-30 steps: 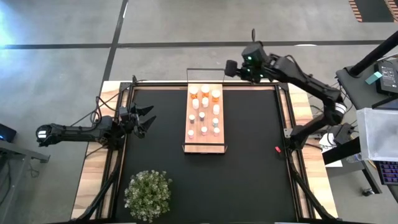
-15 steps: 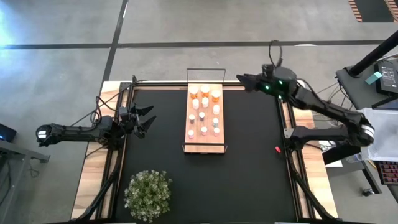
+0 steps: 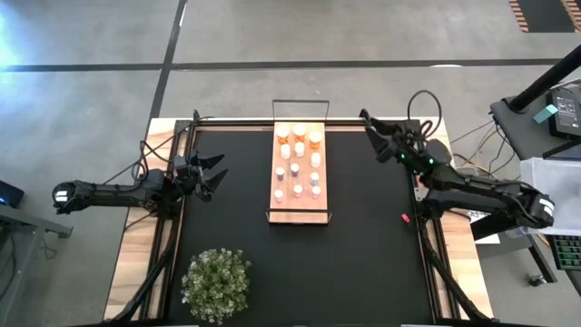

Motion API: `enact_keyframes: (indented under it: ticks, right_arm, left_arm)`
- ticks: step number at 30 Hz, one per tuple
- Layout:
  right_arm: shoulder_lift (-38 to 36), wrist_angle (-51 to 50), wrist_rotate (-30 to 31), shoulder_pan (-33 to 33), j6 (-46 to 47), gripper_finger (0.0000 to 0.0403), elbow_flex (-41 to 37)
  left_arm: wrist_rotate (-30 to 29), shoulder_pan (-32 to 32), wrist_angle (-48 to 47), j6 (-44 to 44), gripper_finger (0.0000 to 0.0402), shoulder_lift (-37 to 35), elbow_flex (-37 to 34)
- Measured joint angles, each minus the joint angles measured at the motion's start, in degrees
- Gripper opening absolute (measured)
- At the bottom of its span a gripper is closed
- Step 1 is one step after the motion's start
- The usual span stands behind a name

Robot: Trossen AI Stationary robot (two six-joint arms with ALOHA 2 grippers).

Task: Pick and place medicine bottles onto shelf by color
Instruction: Return to Home Position

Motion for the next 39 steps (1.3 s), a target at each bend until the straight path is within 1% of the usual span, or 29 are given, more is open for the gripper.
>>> enact_keyframes:
  ticks: [6, 10, 12, 17, 22, 27, 32, 34, 37, 39]
  right_arm:
    - [0.77, 13.53, -0.02, 0.00, 0.34, 0.0329, -8.45]
    - [0.75, 19.82, -0.02, 0.00, 0.31, 0.0329, -11.78]
    - [0.71, 21.32, -0.02, 0.00, 0.34, 0.0329, -13.13]
    - [0.84, 19.62, -0.06, 0.00, 4.58, 0.0329, -13.38]
    - [0.77, 17.81, -0.73, 0.00, 4.81, 0.0329, -13.38]
    - [0.75, 17.40, -1.09, 0.00, -0.71, 0.0329, -13.40]
    - [0.75, 17.38, -1.64, 0.00, -2.01, 0.0329, -13.40]
    - [0.77, 17.36, -2.58, 0.00, -5.95, 0.0329, -13.42]
    - [0.80, 17.34, -4.90, 0.02, -14.57, 0.0329, -13.42]
    - [0.36, 16.19, -4.99, 0.04, -17.46, 0.0329, -13.42]
  left_arm:
    - [-0.01, 0.00, 0.00, 0.01, 0.0295, 0.00, 0.00]
    - [0.00, 0.00, 0.00, -0.01, 0.0295, 0.00, 0.00]
    - [0.00, 0.00, 0.00, 0.01, 0.0295, 0.00, -0.01]
    - [-0.02, 0.01, 0.00, -0.01, 0.0295, 0.00, 0.00]
    - [-0.02, 0.00, 0.00, -0.01, 0.0295, 0.00, 0.00]
    - [0.00, 0.01, 0.00, 0.00, 0.0295, 0.00, 0.00]
    - [-0.02, 0.02, 0.00, -0.01, 0.0295, 0.00, 0.00]
    - [0.00, 0.02, 0.00, -0.01, 0.0295, 0.00, 0.00]
    - [-0.02, 0.02, 0.00, 0.00, 0.0295, 0.00, -0.01]
    - [-0.02, 0.00, 0.00, -0.01, 0.0295, 0.00, 0.00]
